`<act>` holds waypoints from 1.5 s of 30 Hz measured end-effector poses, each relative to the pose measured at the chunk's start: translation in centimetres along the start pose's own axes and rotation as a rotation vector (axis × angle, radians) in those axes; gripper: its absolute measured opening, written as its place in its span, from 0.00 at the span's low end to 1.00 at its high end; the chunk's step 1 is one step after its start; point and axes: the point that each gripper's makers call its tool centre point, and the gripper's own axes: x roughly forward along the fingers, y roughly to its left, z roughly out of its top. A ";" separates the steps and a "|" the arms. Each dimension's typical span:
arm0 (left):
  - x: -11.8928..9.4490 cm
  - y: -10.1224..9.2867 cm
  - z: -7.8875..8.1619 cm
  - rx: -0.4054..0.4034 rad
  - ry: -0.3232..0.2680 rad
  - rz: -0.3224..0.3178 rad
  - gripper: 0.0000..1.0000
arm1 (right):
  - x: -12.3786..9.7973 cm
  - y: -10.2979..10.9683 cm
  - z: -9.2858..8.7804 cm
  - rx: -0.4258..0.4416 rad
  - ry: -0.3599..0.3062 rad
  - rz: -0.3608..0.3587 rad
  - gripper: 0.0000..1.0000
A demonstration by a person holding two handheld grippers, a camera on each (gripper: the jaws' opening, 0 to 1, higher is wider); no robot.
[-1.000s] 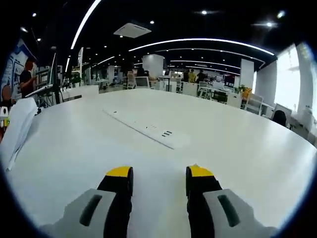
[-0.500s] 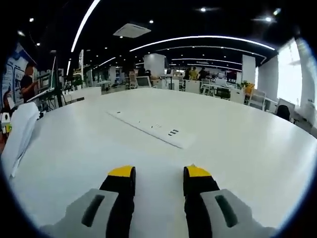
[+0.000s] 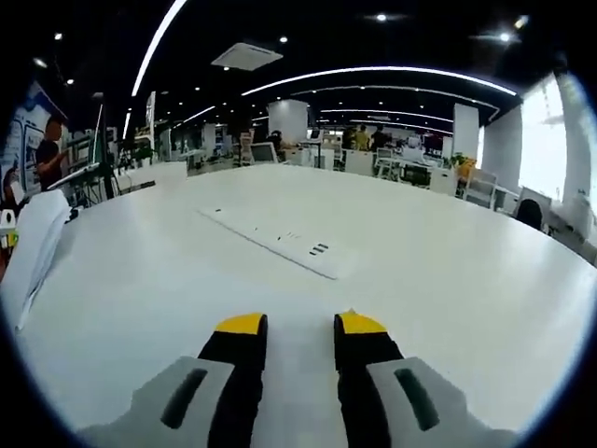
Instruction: Organize the stack of printing papers by aligning and flattening the scattered papers on the table
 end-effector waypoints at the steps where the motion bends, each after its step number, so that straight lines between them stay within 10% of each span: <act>1: 0.0 0.0 0.0 0.000 0.000 0.000 0.11 | 0.1 -0.1 -0.1 0.025 -0.001 0.008 0.31; 45: 0.0 -0.1 0.0 0.000 0.003 -0.007 0.11 | 0.1 0.7 -0.1 0.019 0.004 0.019 0.16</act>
